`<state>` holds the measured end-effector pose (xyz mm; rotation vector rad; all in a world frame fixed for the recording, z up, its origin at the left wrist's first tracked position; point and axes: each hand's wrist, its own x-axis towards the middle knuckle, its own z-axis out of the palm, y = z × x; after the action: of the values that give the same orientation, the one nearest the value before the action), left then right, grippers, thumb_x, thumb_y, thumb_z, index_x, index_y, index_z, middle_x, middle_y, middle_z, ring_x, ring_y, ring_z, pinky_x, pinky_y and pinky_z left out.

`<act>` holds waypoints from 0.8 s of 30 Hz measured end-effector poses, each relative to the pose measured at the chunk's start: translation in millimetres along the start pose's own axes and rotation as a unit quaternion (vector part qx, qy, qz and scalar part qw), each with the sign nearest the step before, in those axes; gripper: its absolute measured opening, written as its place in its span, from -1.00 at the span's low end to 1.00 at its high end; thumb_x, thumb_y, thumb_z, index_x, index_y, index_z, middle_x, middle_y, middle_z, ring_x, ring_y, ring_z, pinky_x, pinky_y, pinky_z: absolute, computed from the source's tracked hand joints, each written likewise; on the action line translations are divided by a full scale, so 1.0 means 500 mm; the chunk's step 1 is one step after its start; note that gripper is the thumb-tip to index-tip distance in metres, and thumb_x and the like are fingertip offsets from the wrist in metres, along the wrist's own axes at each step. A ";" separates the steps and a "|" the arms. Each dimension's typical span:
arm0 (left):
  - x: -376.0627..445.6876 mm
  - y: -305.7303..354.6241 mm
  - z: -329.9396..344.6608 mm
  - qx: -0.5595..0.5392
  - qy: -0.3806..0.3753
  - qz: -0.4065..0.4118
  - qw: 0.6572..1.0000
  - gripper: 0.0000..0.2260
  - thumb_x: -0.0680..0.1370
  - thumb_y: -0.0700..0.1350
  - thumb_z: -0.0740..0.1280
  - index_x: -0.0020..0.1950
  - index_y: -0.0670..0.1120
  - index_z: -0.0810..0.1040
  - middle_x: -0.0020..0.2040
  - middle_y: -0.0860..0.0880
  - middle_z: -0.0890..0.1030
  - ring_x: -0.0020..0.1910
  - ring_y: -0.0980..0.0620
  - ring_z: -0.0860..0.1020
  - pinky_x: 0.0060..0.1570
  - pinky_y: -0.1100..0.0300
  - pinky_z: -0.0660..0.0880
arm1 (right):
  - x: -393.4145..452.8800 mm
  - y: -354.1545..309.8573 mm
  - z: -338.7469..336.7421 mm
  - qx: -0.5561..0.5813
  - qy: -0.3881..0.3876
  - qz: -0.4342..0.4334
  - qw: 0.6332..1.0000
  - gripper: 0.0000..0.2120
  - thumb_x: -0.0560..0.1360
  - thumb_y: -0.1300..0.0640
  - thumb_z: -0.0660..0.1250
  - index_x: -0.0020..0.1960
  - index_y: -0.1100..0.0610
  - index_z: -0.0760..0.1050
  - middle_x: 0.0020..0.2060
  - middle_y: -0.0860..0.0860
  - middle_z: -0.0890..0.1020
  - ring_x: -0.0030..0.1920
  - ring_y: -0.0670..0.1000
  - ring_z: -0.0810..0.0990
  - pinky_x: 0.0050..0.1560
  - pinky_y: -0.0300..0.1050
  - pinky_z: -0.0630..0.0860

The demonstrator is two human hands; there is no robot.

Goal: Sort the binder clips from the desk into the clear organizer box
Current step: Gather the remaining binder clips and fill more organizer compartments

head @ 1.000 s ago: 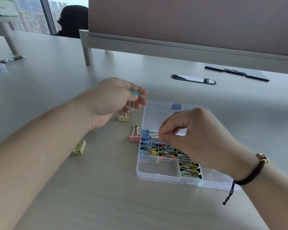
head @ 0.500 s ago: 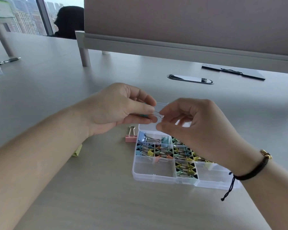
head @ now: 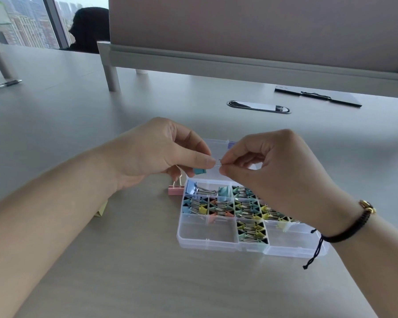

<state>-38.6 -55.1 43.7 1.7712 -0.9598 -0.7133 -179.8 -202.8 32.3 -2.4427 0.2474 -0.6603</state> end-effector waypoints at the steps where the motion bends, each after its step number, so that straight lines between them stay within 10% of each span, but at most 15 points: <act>1: -0.001 0.000 0.000 0.005 -0.001 0.006 1.000 -0.80 0.25 -0.07 0.54 -0.19 -0.11 0.69 -0.29 -0.08 0.66 -0.36 0.06 0.54 -0.41 0.26 0.45 | 0.002 0.000 -0.002 0.026 0.010 0.004 1.000 -0.89 0.38 0.15 0.55 -0.21 -0.05 0.70 -0.34 -0.14 0.70 -0.28 -0.20 0.66 -0.18 -0.34 0.59; 12: 0.000 0.004 0.020 -0.052 0.005 -0.014 0.999 -0.93 0.50 -0.37 0.38 -0.08 -0.23 0.58 -0.21 -0.17 0.67 -0.16 -0.12 0.71 -0.08 0.07 0.66 | -0.007 -0.014 0.025 0.053 0.035 0.012 0.998 -0.78 0.31 0.01 0.59 -0.08 -0.04 0.64 -0.27 -0.16 0.68 -0.25 -0.17 0.66 -0.12 -0.17 0.63; 24: -0.002 0.000 -0.006 0.133 0.020 -0.006 0.991 -0.89 0.40 -0.10 0.54 -0.24 -0.12 0.70 -0.38 -0.01 0.67 -0.47 0.17 0.49 -0.49 0.34 0.36 | -0.012 -0.011 0.006 -0.095 -0.102 -0.009 0.990 -0.86 0.40 0.02 0.49 -0.05 -0.11 0.68 -0.21 -0.26 0.65 -0.01 -0.35 0.48 -0.14 -0.56 0.38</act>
<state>-36.8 -52.7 44.9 2.0160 -1.0566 -0.5764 -183.2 -194.9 31.1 -2.6754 0.2155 -0.4036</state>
